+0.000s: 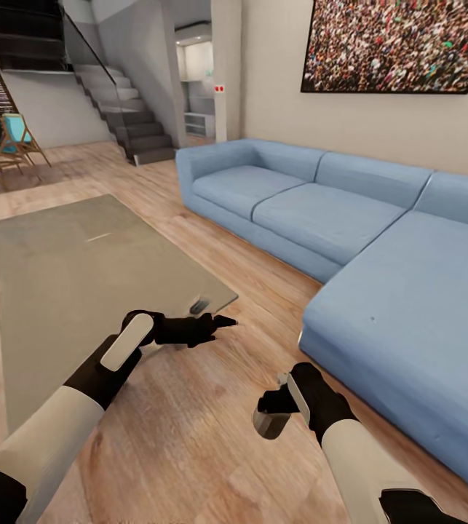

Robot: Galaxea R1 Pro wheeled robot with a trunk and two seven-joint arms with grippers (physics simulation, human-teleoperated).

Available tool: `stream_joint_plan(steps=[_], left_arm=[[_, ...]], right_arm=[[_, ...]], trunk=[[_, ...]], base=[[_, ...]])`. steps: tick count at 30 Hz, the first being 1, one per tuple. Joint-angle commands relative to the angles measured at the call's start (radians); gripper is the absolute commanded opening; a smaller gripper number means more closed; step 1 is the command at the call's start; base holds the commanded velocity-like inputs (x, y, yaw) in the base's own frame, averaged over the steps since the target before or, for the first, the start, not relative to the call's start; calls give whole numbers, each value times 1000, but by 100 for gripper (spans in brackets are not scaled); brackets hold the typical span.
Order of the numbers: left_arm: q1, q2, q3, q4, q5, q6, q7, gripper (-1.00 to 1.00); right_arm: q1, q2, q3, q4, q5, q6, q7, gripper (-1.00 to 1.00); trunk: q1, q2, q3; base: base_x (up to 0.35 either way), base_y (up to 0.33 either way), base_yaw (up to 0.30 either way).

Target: Place each of the two pumpkins and all three candles from the living room inside a cabinet in the living room (use any cabinet), then make sure every cabinet is closed, and position the cauldron so it is next to a table in the living room.

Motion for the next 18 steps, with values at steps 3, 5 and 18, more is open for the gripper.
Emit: stream_joint_plan(steps=[3, 5, 18], left_arm=[[0, 0, 0, 0, -1, 0, 0, 100], [0, 0, 0, 0, -1, 0, 0, 100], [0, -1, 0, 7, -1, 0, 0, 100]], right_arm=[[0, -2, -1, -1, -3, 0, 0, -100], [0, -2, -1, -1, -3, 0, 0, -100], [0, -1, -1, 2, -3, -2, 0, -100]], trunk=[[-12, 21, 9], [-19, 35, 16], [-69, 126, 57]], base=[[0, 0, 286], [0, 0, 287], [0, 0, 287]])
